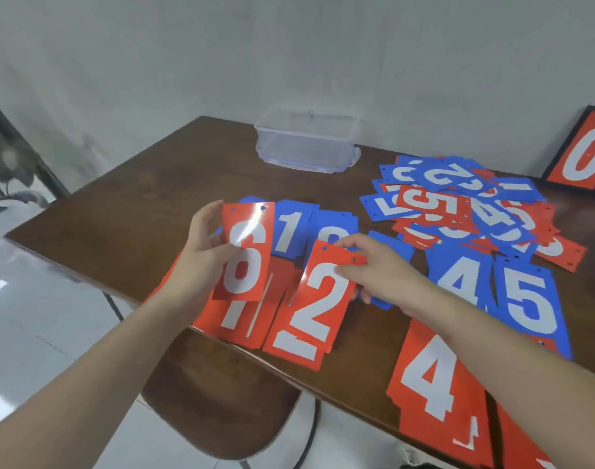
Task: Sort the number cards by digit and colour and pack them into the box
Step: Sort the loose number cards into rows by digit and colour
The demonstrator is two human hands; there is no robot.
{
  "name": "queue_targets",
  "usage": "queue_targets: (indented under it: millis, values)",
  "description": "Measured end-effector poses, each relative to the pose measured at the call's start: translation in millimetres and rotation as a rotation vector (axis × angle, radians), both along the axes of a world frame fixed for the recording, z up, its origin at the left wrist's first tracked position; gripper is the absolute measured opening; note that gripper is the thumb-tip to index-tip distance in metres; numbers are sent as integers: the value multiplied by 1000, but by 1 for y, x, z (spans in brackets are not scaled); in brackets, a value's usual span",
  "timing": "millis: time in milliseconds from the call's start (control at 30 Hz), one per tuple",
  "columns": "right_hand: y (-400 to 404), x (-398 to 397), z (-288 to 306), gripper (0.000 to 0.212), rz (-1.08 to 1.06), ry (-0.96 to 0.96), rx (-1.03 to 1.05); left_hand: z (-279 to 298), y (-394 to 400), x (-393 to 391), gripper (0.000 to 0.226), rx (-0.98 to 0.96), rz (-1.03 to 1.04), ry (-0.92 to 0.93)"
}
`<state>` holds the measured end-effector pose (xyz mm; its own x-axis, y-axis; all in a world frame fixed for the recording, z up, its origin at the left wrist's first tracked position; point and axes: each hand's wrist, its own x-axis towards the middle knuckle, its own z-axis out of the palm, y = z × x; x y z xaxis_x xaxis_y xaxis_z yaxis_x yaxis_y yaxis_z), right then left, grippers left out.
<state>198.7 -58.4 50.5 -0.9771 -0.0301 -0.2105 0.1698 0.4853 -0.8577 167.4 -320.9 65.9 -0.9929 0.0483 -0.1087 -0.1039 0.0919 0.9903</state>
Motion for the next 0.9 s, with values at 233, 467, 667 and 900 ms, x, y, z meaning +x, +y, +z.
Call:
queue_targets:
  millis: [233,467,667,900]
  values:
    - [-25,1,-20,24,104,108,364,-5,-6,5,68,5,-71,22]
    - [-10,6,-19,51,56,236,557,-10,9,-4,73,4,-184,-9]
    - [47,25,-19,32,-151,275,444,-16,52,-12,58,60,-301,-24]
    - [126,81,-10,26,-437,243,375,-15,138,-2,35,18,-535,-65]
